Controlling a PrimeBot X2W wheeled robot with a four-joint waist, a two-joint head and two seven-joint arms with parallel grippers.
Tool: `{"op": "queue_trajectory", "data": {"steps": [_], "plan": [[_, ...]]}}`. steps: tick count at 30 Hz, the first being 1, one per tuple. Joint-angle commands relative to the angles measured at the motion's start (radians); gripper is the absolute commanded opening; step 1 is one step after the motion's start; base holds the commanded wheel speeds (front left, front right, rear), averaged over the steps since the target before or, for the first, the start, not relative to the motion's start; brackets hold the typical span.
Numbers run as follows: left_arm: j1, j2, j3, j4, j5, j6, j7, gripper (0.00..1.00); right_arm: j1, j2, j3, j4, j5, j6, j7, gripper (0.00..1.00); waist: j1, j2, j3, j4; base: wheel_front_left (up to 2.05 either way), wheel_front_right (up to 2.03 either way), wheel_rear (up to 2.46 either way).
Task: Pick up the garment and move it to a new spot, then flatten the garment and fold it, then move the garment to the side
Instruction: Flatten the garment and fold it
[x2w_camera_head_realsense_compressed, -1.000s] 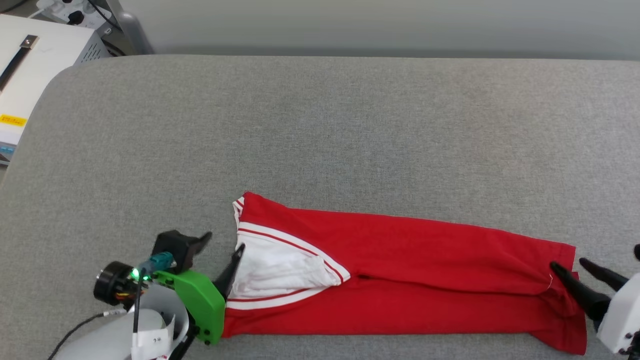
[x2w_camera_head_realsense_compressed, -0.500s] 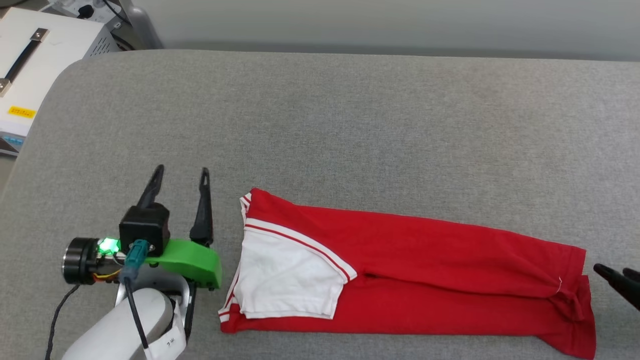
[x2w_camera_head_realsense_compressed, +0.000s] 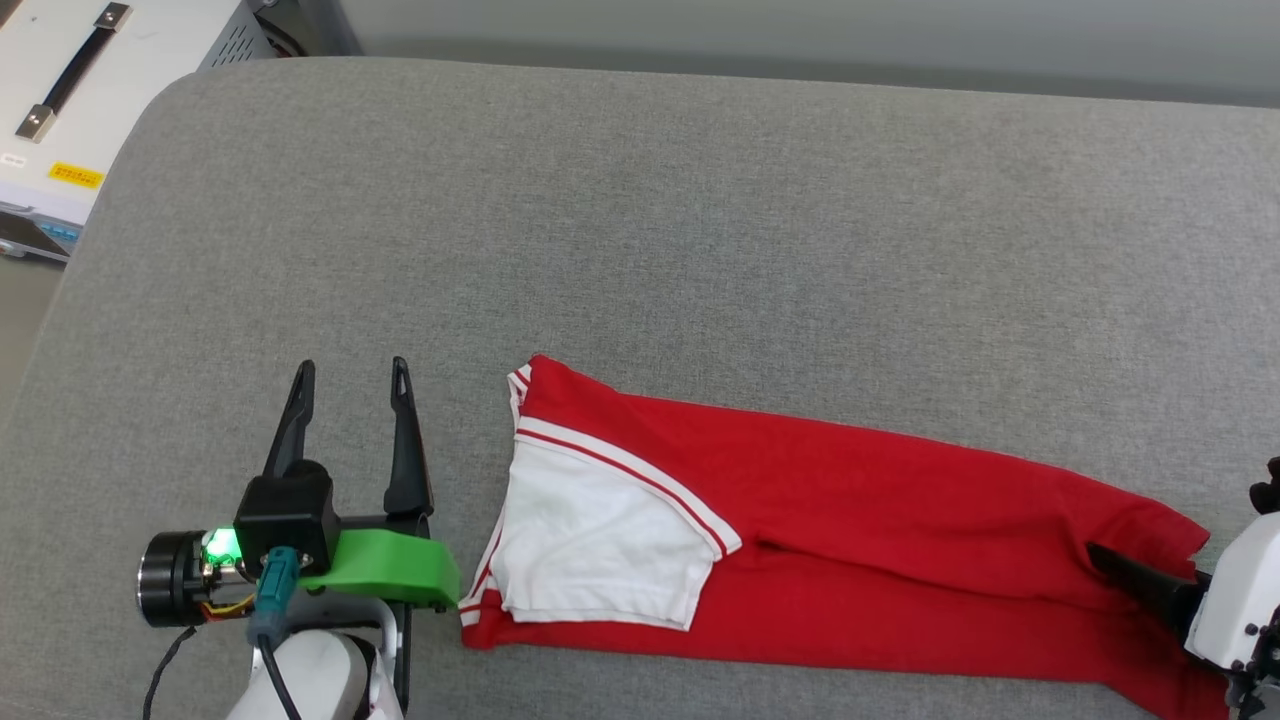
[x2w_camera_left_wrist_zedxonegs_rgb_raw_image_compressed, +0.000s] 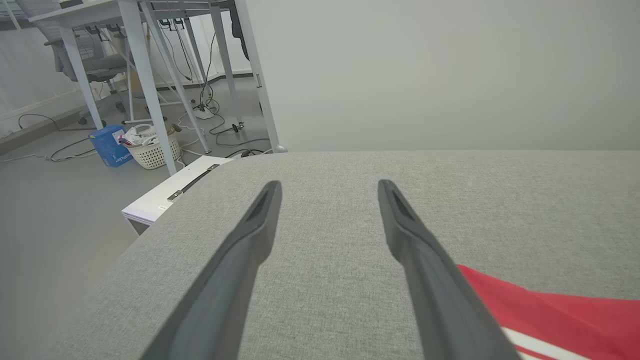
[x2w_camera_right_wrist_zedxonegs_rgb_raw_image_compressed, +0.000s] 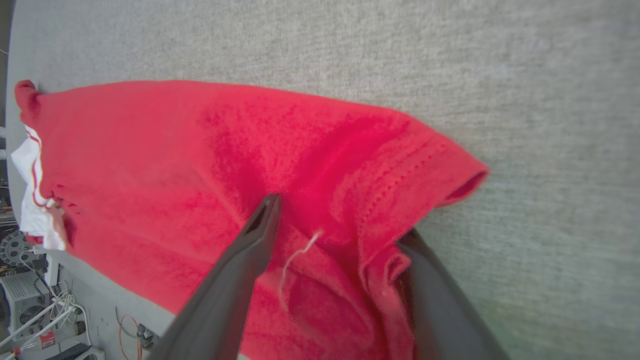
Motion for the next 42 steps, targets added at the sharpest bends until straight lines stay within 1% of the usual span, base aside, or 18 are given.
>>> {"op": "queue_trajectory", "data": {"steps": [1,2,3,4,5,10,14,20,23,28,33,35,38,42], "plan": [[0.023,-0.018,0.014,0.000,0.022,-0.013,-0.006,1.00,0.004,0.042,0.040,0.023,-0.001,-0.001,0.002,1.00,0.0001,0.0000,-0.003,0.002,0.00,0.00,0.00],[0.031,-0.030,0.025,0.002,0.035,-0.024,-0.006,1.00,0.001,0.045,0.051,0.030,0.002,-0.001,-0.002,1.00,0.0001,0.0000,-0.005,0.001,0.00,0.00,0.00],[0.040,-0.044,0.037,0.005,0.050,-0.036,-0.006,1.00,-0.002,0.043,0.062,0.037,-0.001,-0.001,-0.012,0.69,0.0001,0.0000,-0.007,0.001,0.00,0.00,0.00],[0.047,-0.055,0.047,0.010,0.068,-0.049,-0.006,1.00,-0.007,0.038,0.071,0.047,-0.006,-0.001,-0.027,0.14,0.0001,0.0000,-0.010,-0.001,0.00,0.00,0.00],[0.053,-0.064,0.055,0.017,0.082,-0.060,-0.006,1.00,-0.010,0.033,0.080,0.055,-0.006,-0.001,-0.037,0.00,0.0001,0.0000,-0.015,-0.003,0.00,0.00,0.00],[0.072,-0.099,0.094,0.036,0.137,-0.105,-0.006,1.00,-0.028,-0.020,0.068,0.091,0.005,-0.001,-0.085,0.00,0.0001,0.0000,-0.035,-0.013,0.00,0.00,0.00],[0.083,-0.121,0.117,0.047,0.168,-0.147,-0.006,1.00,-0.030,-0.095,0.033,0.124,0.021,-0.001,-0.109,0.00,0.0001,0.0000,-0.054,-0.017,0.00,0.00,0.00],[0.099,-0.158,0.154,0.064,0.176,-0.207,-0.006,1.00,-0.013,-0.200,-0.012,0.162,0.035,-0.001,-0.109,0.00,0.0001,0.0000,-0.080,-0.017,0.00,0.00,0.00],[0.110,-0.173,0.171,0.074,0.184,-0.227,-0.006,1.00,0.002,-0.228,-0.013,0.124,0.053,-0.001,-0.092,0.00,0.0001,0.0000,-0.096,-0.016,0.00,0.00,0.00],[0.127,-0.195,0.202,0.083,0.202,-0.251,-0.006,1.00,0.042,-0.261,0.006,-0.042,0.086,-0.001,-0.039,0.00,0.0001,0.0000,-0.113,-0.016,0.00,0.00,0.00],[0.130,-0.219,0.226,0.078,0.216,-0.273,-0.006,1.00,0.035,-0.240,0.036,-0.219,0.097,-0.001,0.036,0.00,0.0001,0.0000,-0.109,-0.012,0.00,0.00,0.00],[0.126,-0.228,0.234,0.077,0.224,-0.282,-0.006,1.00,0.011,-0.214,0.058,-0.278,0.084,-0.001,0.071,0.00,0.0001,0.0000,-0.100,-0.008,0.00,0.00,0.00],[0.115,-0.244,0.240,0.076,0.237,-0.294,-0.006,1.00,-0.055,-0.157,0.104,-0.337,0.042,-0.001,0.125,0.00,0.0001,0.0000,-0.078,0.001,0.00,0.00,0.00],[0.092,-0.259,0.251,0.079,0.249,-0.311,-0.006,1.00,-0.173,-0.069,0.190,-0.359,-0.030,-0.001,0.188,0.00,0.0001,0.0000,-0.046,0.018,0.00,0.00,0.00]]}}
